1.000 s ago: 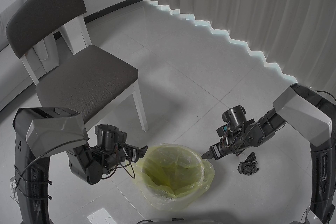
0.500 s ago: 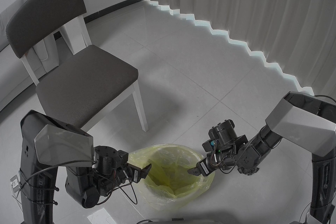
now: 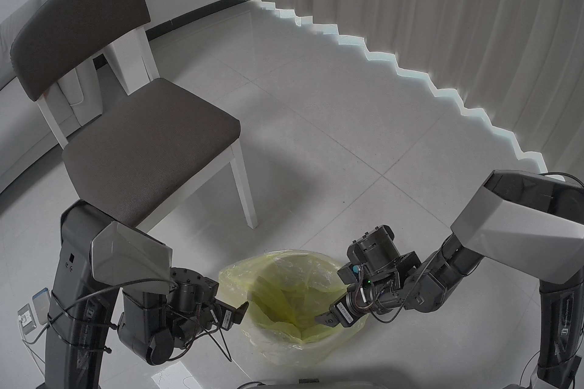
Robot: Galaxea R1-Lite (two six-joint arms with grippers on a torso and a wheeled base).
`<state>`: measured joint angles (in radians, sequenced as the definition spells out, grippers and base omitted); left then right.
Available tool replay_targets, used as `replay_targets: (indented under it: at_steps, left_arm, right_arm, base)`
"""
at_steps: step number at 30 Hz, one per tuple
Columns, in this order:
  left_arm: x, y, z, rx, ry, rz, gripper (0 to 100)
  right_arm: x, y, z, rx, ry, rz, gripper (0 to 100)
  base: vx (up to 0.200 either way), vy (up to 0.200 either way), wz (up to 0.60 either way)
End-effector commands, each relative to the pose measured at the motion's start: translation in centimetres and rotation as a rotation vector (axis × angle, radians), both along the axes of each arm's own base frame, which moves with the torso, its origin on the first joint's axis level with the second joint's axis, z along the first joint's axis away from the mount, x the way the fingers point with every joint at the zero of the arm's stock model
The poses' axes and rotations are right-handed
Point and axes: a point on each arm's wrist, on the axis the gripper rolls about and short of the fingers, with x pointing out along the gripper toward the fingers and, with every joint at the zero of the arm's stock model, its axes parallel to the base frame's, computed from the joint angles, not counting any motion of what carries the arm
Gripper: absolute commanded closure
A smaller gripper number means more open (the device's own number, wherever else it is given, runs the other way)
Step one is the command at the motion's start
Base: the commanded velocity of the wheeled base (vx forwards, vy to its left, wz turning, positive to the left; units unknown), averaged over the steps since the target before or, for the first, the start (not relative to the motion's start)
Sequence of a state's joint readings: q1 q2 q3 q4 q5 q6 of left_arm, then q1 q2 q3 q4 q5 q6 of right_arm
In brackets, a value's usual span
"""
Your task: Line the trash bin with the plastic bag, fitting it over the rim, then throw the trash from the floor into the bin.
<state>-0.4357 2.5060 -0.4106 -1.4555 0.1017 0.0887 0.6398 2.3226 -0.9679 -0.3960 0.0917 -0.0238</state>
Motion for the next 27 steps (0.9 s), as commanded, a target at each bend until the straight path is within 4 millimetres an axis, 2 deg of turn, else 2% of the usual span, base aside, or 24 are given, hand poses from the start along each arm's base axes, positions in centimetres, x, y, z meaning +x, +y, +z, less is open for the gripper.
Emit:
replay_targets:
  at_steps: [1, 10, 15, 24, 25, 27]
  left_arm:
    - [0.0, 0.9, -0.5, 0.007, 0.018, 0.029, 0]
    - [-0.2, 2.0, -0.6, -0.002, 0.030, 0.025, 0]
    - [0.3, 2.2, -1.2, 0.048, 0.049, 0.008, 0]
    - [4.7, 0.5, -0.4, 0.085, 0.064, -0.005, 0]
    - [4.7, 0.5, -0.4, 0.085, 0.064, -0.005, 0]
    - [6.4, -0.1, -0.1, 0.101, 0.083, -0.011, 0]
  right_arm:
    - [-0.2, -0.1, -0.1, -0.005, 0.005, 0.003, 0]
    - [0.1, 0.2, -0.1, -0.003, -0.001, 0.005, 0]
    - [0.2, 0.4, 0.1, 0.001, -0.008, 0.010, 0]
    - [0.2, 0.4, 0.7, 0.008, -0.020, 0.009, 0]
    - [0.2, 0.4, 0.7, 0.008, -0.020, 0.009, 0]
    - [0.4, 0.2, 1.1, 0.013, -0.027, 0.001, 0]
  base:
    - [0.000, 0.000, 0.00]
    - [0.000, 0.000, 0.00]
    - [0.000, 0.000, 0.00]
    - [0.000, 0.000, 0.00]
    - [0.000, 0.000, 0.00]
    - [0.000, 0.000, 0.00]
